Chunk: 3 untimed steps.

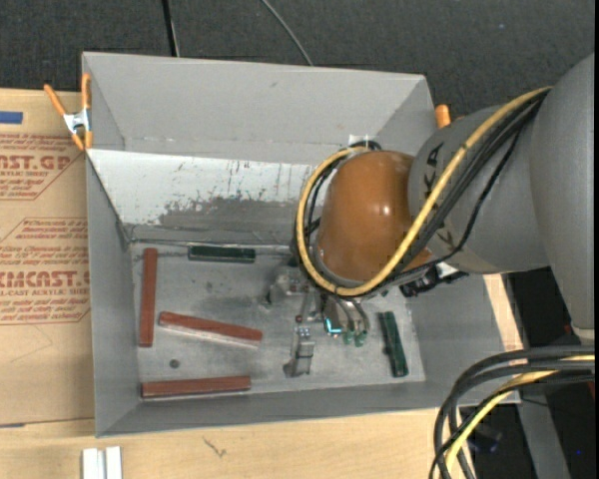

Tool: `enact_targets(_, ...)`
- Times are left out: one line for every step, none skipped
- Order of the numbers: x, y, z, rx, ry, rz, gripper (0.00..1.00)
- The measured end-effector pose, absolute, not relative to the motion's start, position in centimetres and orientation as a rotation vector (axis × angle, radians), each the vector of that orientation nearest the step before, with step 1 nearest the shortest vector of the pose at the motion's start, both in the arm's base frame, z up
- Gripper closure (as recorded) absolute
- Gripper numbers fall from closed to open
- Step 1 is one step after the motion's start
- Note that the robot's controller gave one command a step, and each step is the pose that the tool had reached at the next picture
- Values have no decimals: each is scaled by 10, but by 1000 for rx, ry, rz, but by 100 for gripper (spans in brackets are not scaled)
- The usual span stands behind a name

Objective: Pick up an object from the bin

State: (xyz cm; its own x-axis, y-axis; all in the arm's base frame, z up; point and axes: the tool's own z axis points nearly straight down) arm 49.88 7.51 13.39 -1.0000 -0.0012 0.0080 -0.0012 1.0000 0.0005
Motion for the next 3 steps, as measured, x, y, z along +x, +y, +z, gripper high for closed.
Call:
enact_targets(501,75,138,1,-3141,-2,0)
enact_targets(536,109,98,-35,-3151,-3,0)
enact_targets(545,124,78,-57,-3145,-5,0)
